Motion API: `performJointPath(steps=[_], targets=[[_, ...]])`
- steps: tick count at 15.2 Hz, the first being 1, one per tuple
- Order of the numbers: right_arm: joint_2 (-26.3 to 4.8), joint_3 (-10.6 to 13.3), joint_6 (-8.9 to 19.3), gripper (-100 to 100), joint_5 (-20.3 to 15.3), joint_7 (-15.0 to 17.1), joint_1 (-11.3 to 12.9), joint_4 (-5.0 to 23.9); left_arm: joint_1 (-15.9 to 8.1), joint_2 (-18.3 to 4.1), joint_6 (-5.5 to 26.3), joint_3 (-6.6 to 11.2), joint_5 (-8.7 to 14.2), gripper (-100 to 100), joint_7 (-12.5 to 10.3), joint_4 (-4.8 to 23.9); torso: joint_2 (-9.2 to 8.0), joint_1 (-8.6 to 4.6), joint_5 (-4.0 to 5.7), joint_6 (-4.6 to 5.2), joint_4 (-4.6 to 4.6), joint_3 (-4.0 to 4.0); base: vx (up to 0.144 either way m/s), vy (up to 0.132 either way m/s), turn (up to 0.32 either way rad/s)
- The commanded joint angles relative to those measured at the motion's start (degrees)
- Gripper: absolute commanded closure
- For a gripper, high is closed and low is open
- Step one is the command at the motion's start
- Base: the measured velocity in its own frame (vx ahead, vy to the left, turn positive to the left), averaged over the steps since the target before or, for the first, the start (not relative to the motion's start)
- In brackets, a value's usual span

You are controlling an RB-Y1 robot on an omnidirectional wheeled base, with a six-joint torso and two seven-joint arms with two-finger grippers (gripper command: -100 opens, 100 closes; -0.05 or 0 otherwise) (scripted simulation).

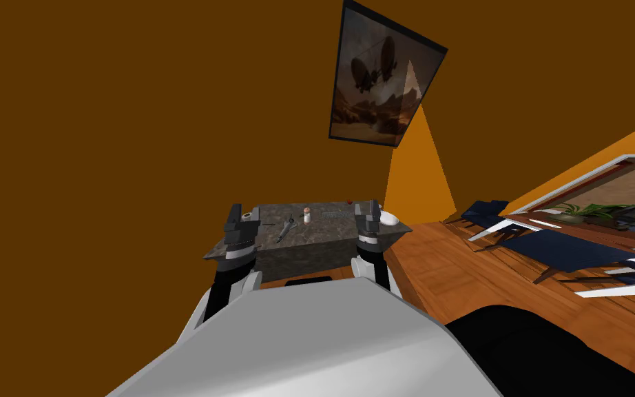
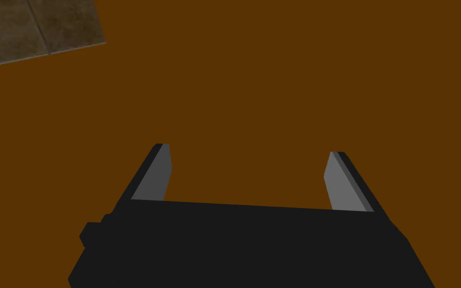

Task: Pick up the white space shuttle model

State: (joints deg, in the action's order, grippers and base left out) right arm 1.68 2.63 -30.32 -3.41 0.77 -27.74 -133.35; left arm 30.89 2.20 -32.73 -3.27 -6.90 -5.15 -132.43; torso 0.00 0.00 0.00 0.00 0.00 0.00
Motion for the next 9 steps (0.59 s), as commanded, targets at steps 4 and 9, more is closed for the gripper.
performJointPath(steps=[4,9], targets=[[0.0,0.0,0.0,0,0.0,0.0,0.0,0.0,-0.8,-5.8,3.6,1.38,0.3,-100,-1.7,0.8,-0.02,-0.03,0.01,0.01,0.00,-0.01,-0.006,-0.015,-0.067],[0.0,0.0,0.0,0,0.0,0.0,0.0,0.0,-2.1,-10.6,9.2,3.79,0.9,-100,-4.5,2.1,-0.03,-0.10,0.02,0.01,0.01,-0.02,-0.010,-0.031,-0.106]])
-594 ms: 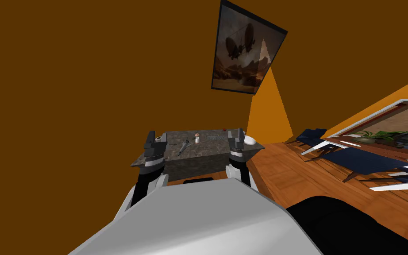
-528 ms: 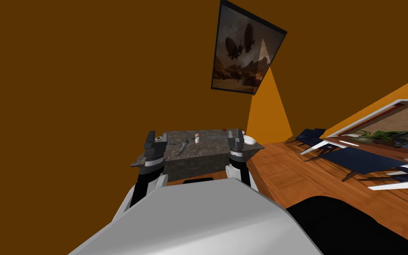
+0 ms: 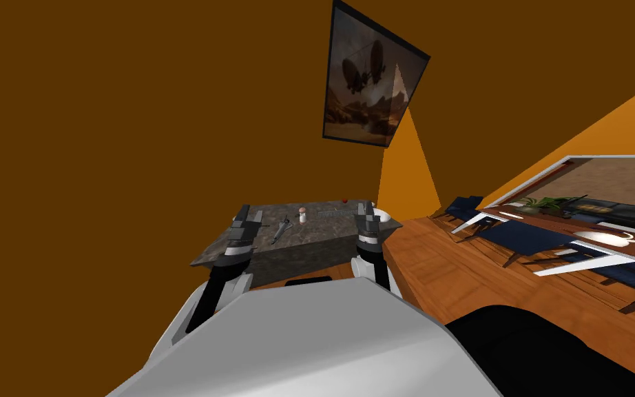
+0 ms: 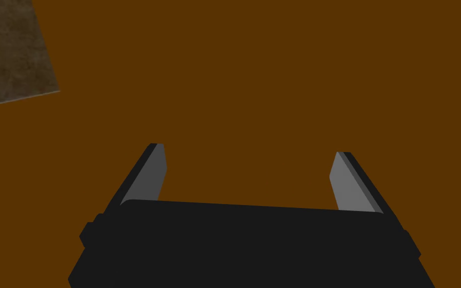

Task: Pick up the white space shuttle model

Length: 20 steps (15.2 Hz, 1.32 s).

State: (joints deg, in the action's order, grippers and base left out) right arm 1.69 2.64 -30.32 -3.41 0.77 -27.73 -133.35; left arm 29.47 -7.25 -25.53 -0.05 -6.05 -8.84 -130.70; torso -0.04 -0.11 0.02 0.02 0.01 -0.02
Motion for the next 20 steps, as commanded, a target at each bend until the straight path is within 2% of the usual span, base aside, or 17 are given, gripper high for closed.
performJointPath(steps=[1,2,3,4,5,7,8,10,11,13,14,16,17,19,20], targets=[[0.0,0.0,0.0,0,0.0,0.0,0.0,0.0,-0.7,-1.2,2.7,0.58,0.0,-100,-0.8,0.4,0.00,0.00,0.00,0.00,0.00,0.00,-0.013,-0.027,-0.101],[0.0,0.0,0.0,0,0.0,0.0,0.0,0.0,-0.7,-1.2,2.7,0.58,0.0,-100,-0.8,0.4,0.00,0.00,0.00,-0.01,0.00,0.00,-0.008,-0.019,-0.026],[0.0,0.0,0.0,0,0.0,0.0,0.0,0.0,-1.2,-2.6,4.7,1.60,0.3,-100,-2.1,0.9,0.00,0.02,0.00,-0.02,0.00,0.00,-0.008,-0.026,-0.086],[0.0,0.0,0.0,0,0.0,0.0,0.0,0.0,-1.2,-2.6,5.4,1.60,0.3,-100,-2.1,0.9,0.01,0.01,0.00,0.00,0.00,0.00,-0.006,-0.029,-0.109],[0.0,0.0,0.0,0,0.0,0.0,0.0,0.0,-1.9,-3.9,7.1,2.73,0.5,-100,-3.4,1.5,0.01,0.00,0.00,0.00,0.00,0.01,-0.006,-0.037,-0.153],[0.0,0.0,0.0,0,0.0,0.0,0.0,0.0,-1.9,-3.9,8.3,2.73,0.5,-100,-3.4,1.5,0.01,-0.02,0.01,-0.01,0.00,0.01,-0.007,-0.028,-0.078],[0.0,0.0,0.0,0,0.0,0.0,0.0,0.0,-2.5,-5.2,10.2,3.94,0.8,-100,-4.8,2.2,0.01,0.01,0.00,-0.02,0.00,0.00,-0.005,-0.027,-0.105],[0.0,0.0,0.0,0,0.0,0.0,0.0,0.0,-2.5,-5.2,11.5,3.94,0.8,-100,-4.8,2.2,0.02,0.01,0.00,0.00,0.00,0.01,-0.005,-0.024,-0.086],[0.0,0.0,0.0,0,0.0,0.0,0.0,0.0,-3.2,-6.4,13.5,5.25,1.1,-100,-6.4,2.9,0.02,0.02,0.00,-0.02,0.00,0.01,-0.010,-0.030,-0.135],[0.0,0.0,0.0,0,0.0,0.0,0.0,0.0,-3.2,-6.4,14.9,5.25,1.1,-100,-6.4,2.9,0.01,-0.01,0.00,0.00,0.00,0.00,-0.006,-0.029,-0.094],[0.0,0.0,0.0,0,0.0,0.0,0.0,0.0,-4.0,-7.5,16.8,6.64,1.4,-100,-8.0,3.7,0.01,0.00,0.00,-0.02,0.00,0.01,-0.004,-0.037,-0.143],[0.0,0.0,0.0,0,0.0,0.0,0.0,0.0,-4.0,-7.5,18.5,6.64,1.4,-100,-8.0,3.7,0.02,-0.03,0.01,-0.01,0.00,0.01,-0.006,-0.031,-0.091],[0.0,0.0,0.0,0,0.0,0.0,0.0,0.0,-4.8,-8.5,20.0,8.10,1.8,-100,-9.8,4.5,0.01,0.00,0.00,-0.03,0.00,0.01,-0.006,-0.031,-0.138],[0.0,0.0,0.0,0,0.0,0.0,0.0,0.0,-4.8,-8.5,22.2,8.10,1.8,-100,-9.8,4.5,0.01,-0.02,0.01,0.00,0.00,0.00,-0.006,-0.029,-0.103],[0.0,0.0,0.0,0,0.0,0.0,0.0,0.0,-4.8,-8.5,22.3,8.10,1.8,-100,-9.8,4.5,0.01,0.00,0.00,-0.02,0.00,0.00,-0.004,-0.013,0.009]])
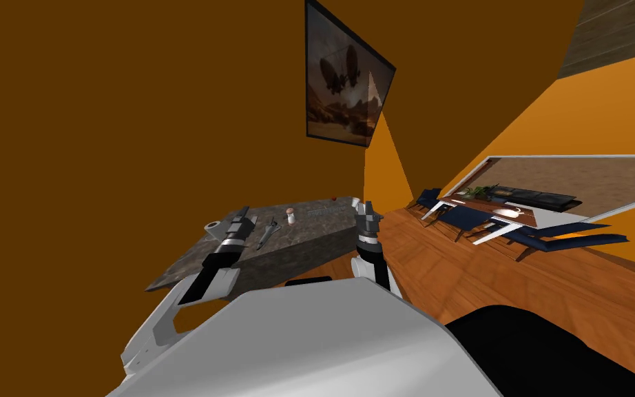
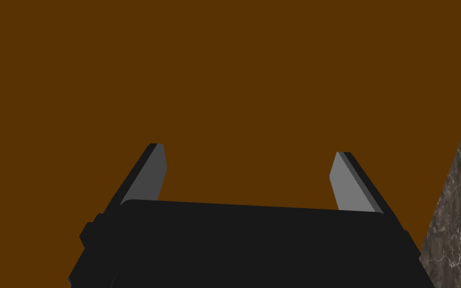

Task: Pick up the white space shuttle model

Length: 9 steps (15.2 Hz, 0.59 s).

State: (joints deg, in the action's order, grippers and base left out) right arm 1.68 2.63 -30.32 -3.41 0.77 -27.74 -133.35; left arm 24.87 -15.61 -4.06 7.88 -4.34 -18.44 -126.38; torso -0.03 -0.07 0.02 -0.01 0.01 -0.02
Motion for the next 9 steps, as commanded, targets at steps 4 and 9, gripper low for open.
performJointPath(steps=[4,9], targets=[[0.0,0.0,0.0,0,0.0,0.0,0.0,0.0,-1.0,-1.1,4.7,1.69,0.4,-100,-1.9,1.0,0.01,-0.01,0.00,0.01,0.00,0.00,-0.004,-0.023,-0.088],[0.0,0.0,0.0,0,0.0,0.0,0.0,0.0,-2.8,-2.8,10.9,4.91,1.1,-100,-5.7,2.9,0.01,0.00,0.00,0.00,0.00,0.01,-0.003,-0.025,-0.105]])
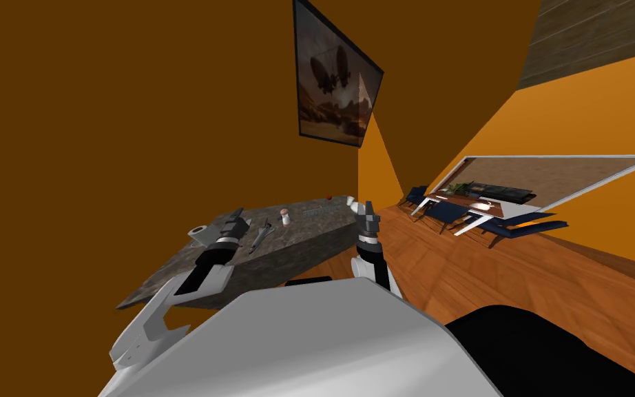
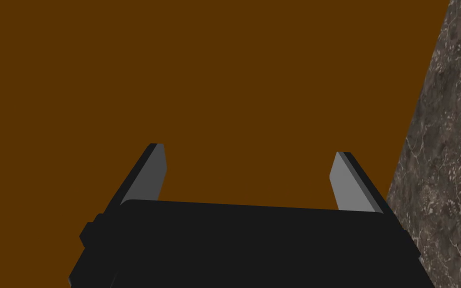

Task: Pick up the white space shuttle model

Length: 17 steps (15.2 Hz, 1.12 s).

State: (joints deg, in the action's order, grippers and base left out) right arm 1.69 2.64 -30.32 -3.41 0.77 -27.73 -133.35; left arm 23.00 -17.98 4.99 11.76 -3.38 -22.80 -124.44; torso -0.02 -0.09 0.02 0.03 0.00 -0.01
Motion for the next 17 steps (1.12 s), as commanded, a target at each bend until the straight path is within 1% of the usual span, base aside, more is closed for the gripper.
performJointPath(steps=[1,2,3,4,6,7,8,10,11,12,13,15,16,17], targets=[[0.0,0.0,0.0,0,0.0,0.0,0.0,0.0,-0.9,-0.5,2.9,1.03,0.2,-100,-1.4,0.9,0.00,0.00,0.00,0.00,0.00,0.00,-0.004,-0.035,-0.181],[0.0,0.0,0.0,0,0.0,0.0,0.0,0.0,-0.9,-0.5,4.0,1.03,0.2,-100,-1.4,0.9,0.00,-0.02,0.00,0.00,0.00,0.00,-0.003,-0.024,-0.063],[0.0,0.0,0.0,0,0.0,0.0,0.0,0.0,-0.9,-0.5,4.0,1.03,0.2,-100,-1.4,0.9,0.00,-0.01,0.00,-0.02,0.00,0.00,-0.001,-0.013,0.010],[0.0,0.0,0.0,0,0.0,0.0,0.0,0.0,-1.8,-1.2,6.0,2.71,0.5,-100,-3.3,1.9,0.00,0.02,0.00,-0.04,0.00,0.00,-0.001,-0.028,-0.136],[0.0,0.0,0.0,0,0.0,0.0,0.0,0.0,-1.8,-1.2,8.4,2.71,0.5,-100,-3.3,1.9,0.01,-0.01,0.00,0.00,0.00,0.00,0.002,-0.026,-0.126],[0.0,0.0,0.0,0,0.0,0.0,0.0,0.0,-1.8,-1.2,8.4,2.71,0.5,-100,-3.3,1.9,0.01,0.00,0.00,-0.03,0.00,0.01,-0.001,-0.014,0.006],[0.0,0.0,0.0,0,0.0,0.0,0.0,0.0,-2.7,-1.9,10.4,4.43,0.9,-100,-5.3,2.9,0.00,0.02,0.00,-0.04,0.00,0.00,0.000,-0.031,-0.134],[0.0,0.0,0.0,0,0.0,0.0,0.0,0.0,-2.7,-1.9,12.4,4.43,0.9,-100,-5.3,2.9,0.00,-0.03,0.01,-0.01,0.00,0.00,-0.002,-0.032,-0.120],[0.0,0.0,0.0,0,0.0,0.0,0.0,0.0,-2.7,-1.9,12.8,4.43,0.9,-100,-5.3,2.9,0.00,-0.01,0.00,-0.02,0.00,0.00,-0.001,-0.012,-0.013],[0.0,0.0,0.0,0,0.0,0.0,0.0,0.0,-3.6,-2.6,14.5,6.18,1.3,-100,-7.4,3.9,-0.01,0.02,0.00,-0.04,0.00,0.00,0.000,-0.025,-0.172],[0.0,0.0,0.0,0,0.0,0.0,0.0,0.0,-3.6,-2.6,15.4,6.18,1.3,-100,-7.4,3.9,0.00,0.01,0.00,0.00,0.00,0.00,-0.001,-0.030,-0.197],[0.0,0.0,0.0,0,0.0,0.0,0.0,0.0,-3.6,-2.6,17.3,6.18,1.3,-100,-7.4,3.9,0.00,0.00,0.00,-0.03,0.00,0.00,0.000,-0.017,-0.022],[0.0,0.0,0.0,0,0.0,0.0,0.0,0.0,-4.6,-3.1,19.1,7.96,1.7,-100,-9.4,4.9,0.00,0.03,-0.01,-0.05,0.00,0.00,0.002,-0.028,-0.144],[0.0,0.0,0.0,0,0.0,0.0,0.0,0.0,-4.6,-3.1,20.2,7.96,1.7,-100,-9.4,4.9,0.00,0.01,0.00,0.00,0.00,0.00,0.004,-0.033,-0.185]])
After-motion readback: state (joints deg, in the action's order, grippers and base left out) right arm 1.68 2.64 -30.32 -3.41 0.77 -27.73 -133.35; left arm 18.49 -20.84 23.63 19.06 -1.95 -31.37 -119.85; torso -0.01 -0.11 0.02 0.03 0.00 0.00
